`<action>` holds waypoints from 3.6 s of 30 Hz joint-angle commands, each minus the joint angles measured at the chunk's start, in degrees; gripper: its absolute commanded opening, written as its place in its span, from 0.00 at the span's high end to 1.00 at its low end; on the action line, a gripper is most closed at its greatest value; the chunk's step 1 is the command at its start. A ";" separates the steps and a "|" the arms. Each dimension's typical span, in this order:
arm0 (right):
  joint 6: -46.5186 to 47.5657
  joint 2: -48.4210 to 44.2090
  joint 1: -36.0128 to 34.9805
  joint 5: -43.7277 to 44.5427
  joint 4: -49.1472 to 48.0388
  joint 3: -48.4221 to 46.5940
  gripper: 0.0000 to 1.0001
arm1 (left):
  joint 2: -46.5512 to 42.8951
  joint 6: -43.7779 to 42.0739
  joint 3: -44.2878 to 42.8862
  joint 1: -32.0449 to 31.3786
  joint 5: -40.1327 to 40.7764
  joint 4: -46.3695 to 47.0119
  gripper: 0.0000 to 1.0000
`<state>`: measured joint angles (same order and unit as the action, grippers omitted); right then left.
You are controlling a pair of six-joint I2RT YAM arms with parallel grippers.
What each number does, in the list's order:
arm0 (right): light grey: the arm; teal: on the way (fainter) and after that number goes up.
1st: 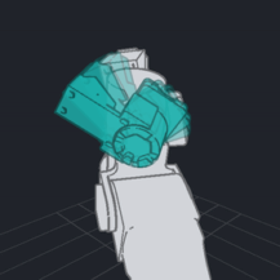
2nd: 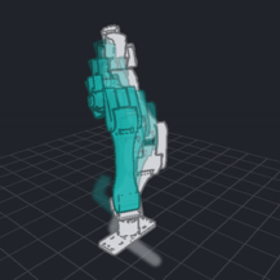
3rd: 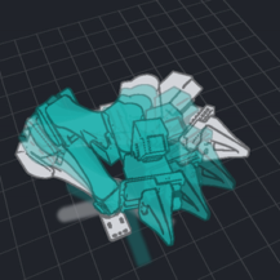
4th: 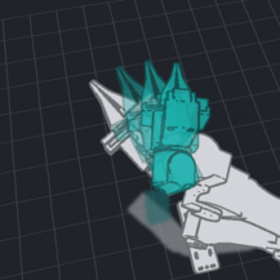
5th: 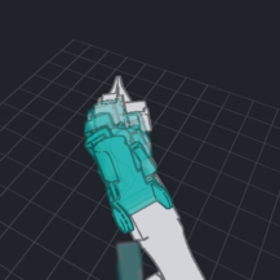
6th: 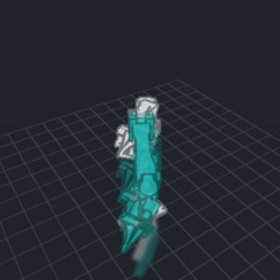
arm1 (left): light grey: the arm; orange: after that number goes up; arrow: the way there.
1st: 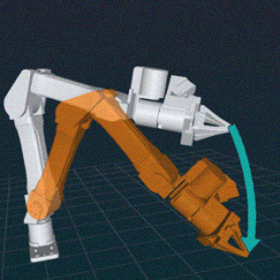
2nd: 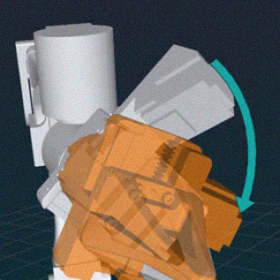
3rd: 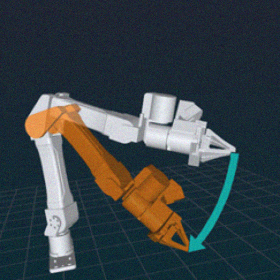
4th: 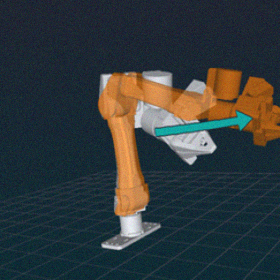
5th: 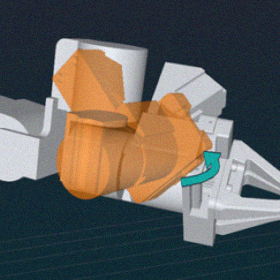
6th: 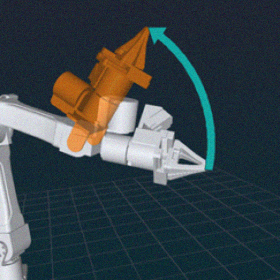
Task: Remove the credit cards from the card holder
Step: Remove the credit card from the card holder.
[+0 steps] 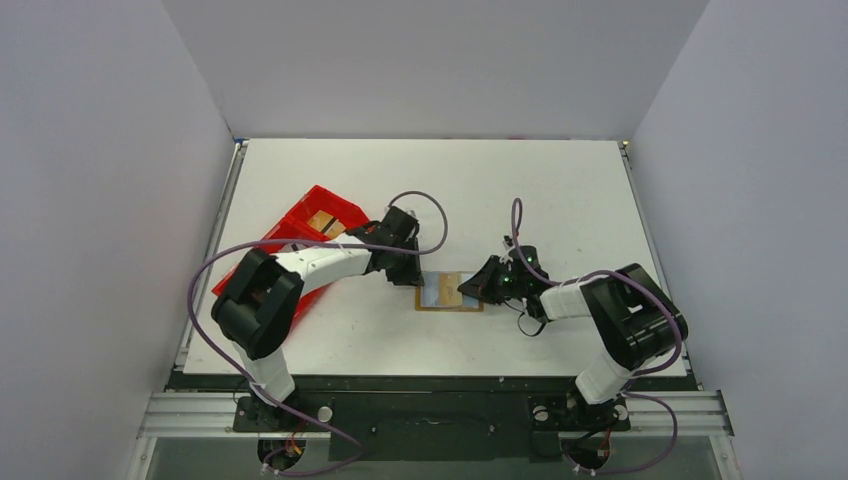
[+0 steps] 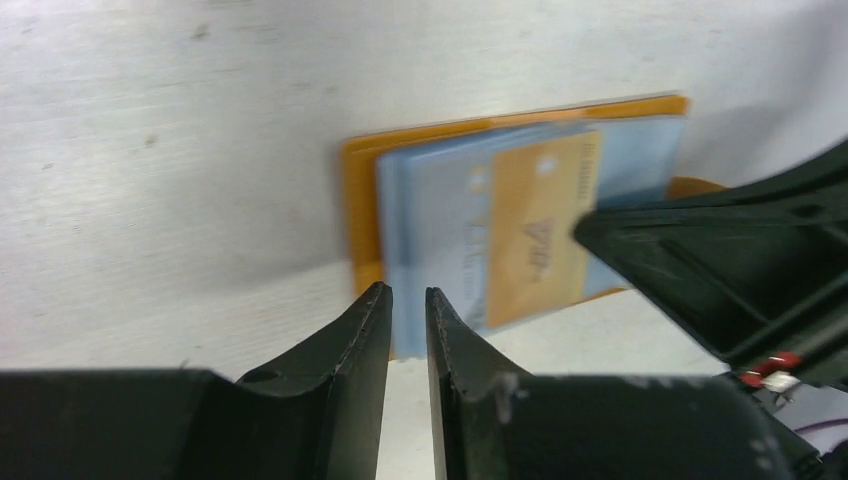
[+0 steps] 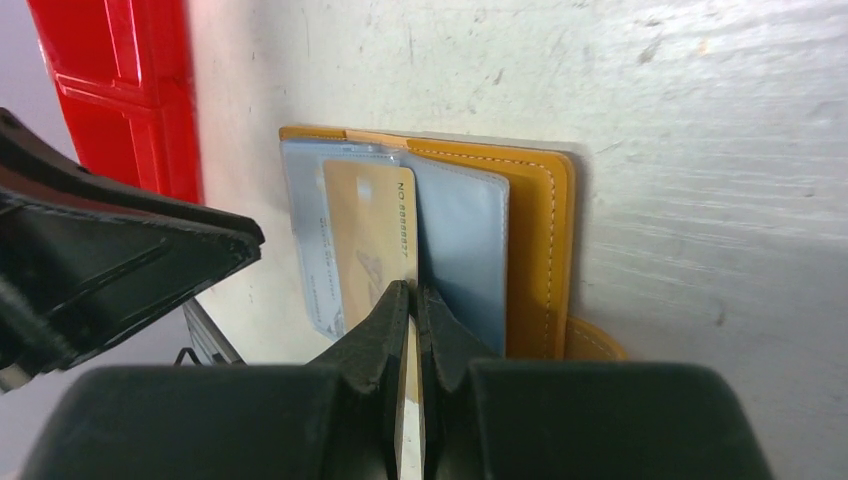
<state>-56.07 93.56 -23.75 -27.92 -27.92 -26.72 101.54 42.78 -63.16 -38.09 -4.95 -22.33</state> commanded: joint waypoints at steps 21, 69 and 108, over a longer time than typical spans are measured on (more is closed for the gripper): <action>1.84 0.68 -1.89 4.01 3.20 -0.85 1.00 | 7.43 1.12 -3.30 -3.68 -2.54 5.20 1.00; -12.17 9.85 4.89 -8.14 -24.74 5.65 0.94 | 11.67 2.26 -1.72 -2.31 1.78 0.40 1.00; -11.03 7.55 8.68 -7.98 -25.16 8.80 1.00 | 11.73 2.17 -1.55 -1.78 1.90 0.18 1.00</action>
<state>-72.36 104.86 -16.03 -37.52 -58.17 -17.87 108.99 47.40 -67.26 -41.15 -10.28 -16.56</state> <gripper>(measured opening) 0.006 0.003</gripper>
